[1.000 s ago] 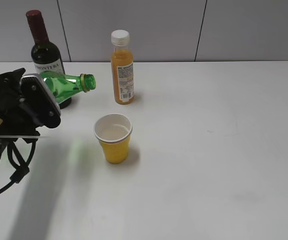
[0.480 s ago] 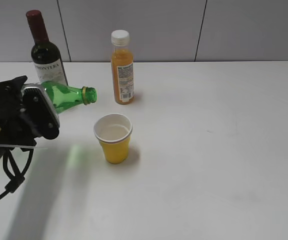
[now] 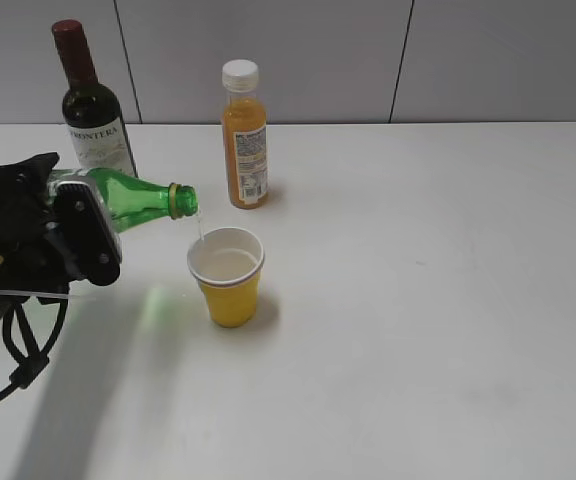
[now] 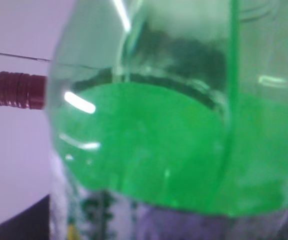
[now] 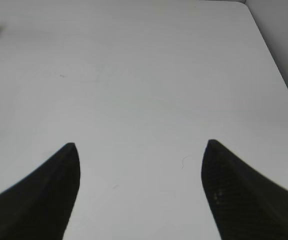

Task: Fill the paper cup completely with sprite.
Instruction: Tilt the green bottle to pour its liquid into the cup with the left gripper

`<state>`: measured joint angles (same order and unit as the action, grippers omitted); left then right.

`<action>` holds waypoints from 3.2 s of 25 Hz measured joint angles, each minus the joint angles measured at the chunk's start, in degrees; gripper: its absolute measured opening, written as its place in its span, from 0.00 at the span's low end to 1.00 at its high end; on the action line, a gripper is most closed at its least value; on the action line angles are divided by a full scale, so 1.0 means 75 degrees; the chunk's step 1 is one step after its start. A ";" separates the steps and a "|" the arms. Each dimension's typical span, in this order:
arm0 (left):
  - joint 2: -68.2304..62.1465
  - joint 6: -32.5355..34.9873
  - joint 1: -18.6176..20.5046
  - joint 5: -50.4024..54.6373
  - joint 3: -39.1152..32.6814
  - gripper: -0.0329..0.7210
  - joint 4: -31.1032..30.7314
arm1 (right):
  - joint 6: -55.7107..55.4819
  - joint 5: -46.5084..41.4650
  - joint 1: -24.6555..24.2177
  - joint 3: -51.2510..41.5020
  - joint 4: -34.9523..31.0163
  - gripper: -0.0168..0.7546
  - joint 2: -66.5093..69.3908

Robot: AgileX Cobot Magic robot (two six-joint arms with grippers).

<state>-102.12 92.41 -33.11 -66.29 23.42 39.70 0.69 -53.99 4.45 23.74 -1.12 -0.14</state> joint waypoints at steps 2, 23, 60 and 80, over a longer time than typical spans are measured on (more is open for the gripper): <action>0.0000 0.0085 0.0000 0.0000 0.0000 0.67 0.0000 | 0.0000 0.0000 0.0000 0.0000 0.0000 0.78 0.0000; 0.0000 0.0581 0.0000 -0.0007 0.0000 0.67 0.0066 | 0.0000 0.0000 0.0000 0.0000 0.0000 0.78 0.0000; 0.0000 0.1281 0.0000 -0.0062 0.0000 0.67 0.0166 | 0.0000 0.0000 0.0000 0.0000 0.0000 0.78 0.0000; 0.0000 -0.2575 0.0000 -0.0121 0.0000 0.67 -0.0336 | 0.0000 0.0000 0.0000 0.0000 0.0000 0.78 0.0000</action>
<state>-102.12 73.09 -33.11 -67.20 23.42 37.18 0.69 -53.99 4.45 23.74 -1.12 -0.14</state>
